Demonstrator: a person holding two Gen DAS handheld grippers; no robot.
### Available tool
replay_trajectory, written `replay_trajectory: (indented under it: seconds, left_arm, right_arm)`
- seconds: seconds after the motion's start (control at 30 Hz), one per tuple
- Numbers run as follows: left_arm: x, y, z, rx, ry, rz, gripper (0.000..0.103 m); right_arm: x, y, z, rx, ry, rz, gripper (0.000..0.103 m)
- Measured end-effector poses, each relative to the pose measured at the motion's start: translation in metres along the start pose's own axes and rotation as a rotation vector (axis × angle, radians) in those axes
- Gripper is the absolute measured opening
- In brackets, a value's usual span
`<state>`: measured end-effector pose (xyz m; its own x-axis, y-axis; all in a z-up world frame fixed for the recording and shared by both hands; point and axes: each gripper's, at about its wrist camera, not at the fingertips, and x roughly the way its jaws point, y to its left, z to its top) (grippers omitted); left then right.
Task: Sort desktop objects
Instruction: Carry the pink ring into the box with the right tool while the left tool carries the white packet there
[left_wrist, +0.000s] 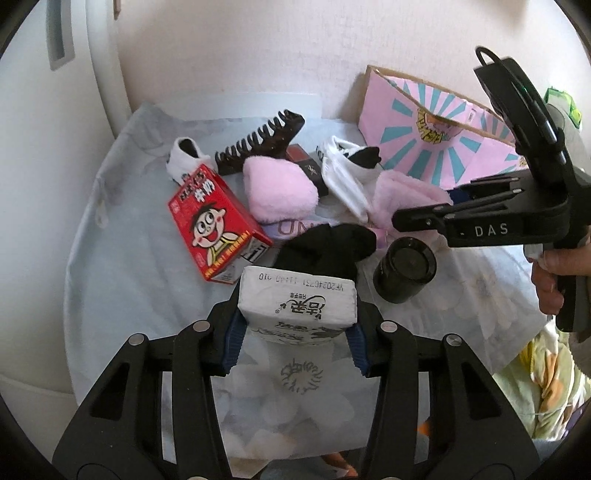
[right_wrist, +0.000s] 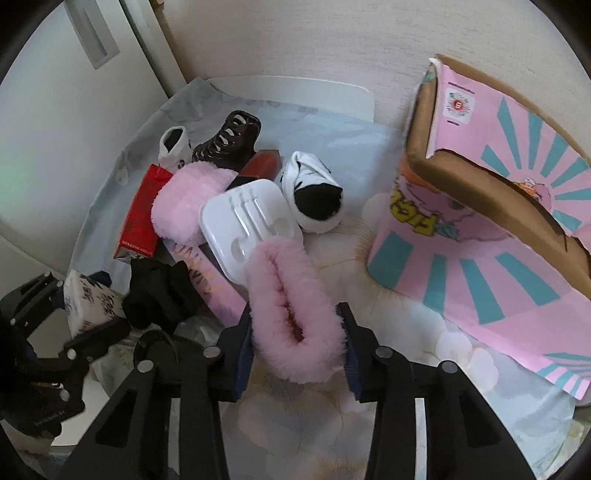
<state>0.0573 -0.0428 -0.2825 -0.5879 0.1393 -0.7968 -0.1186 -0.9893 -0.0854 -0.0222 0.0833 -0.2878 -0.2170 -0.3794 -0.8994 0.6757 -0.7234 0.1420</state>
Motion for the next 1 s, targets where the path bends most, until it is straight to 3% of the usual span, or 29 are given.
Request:
replay_trajectory:
  seconds: [0.47, 0.67, 0.87, 1.0]
  left_arm:
    - [-0.037, -0.001, 0.037, 0.0, 0.003, 0.015, 0.044]
    - [-0.061, 0.002, 0.082, -0.014, -0.036, 0.041, 0.044]
    - [-0.077, -0.013, 0.14, 0.052, -0.095, 0.063, 0.044]
    - [-0.083, -0.036, 0.18, 0.099, -0.144, 0.031, 0.044]
  right_arm:
    - [-0.051, -0.006, -0.008, 0.061, -0.029, -0.008, 0.038]
    - [-0.093, -0.013, 0.002, 0.072, -0.084, 0.042, 0.038]
    - [-0.141, -0.034, 0.028, 0.049, -0.173, -0.039, 0.038]
    - [-0.172, -0.065, 0.042, 0.071, -0.216, -0.078, 0.038]
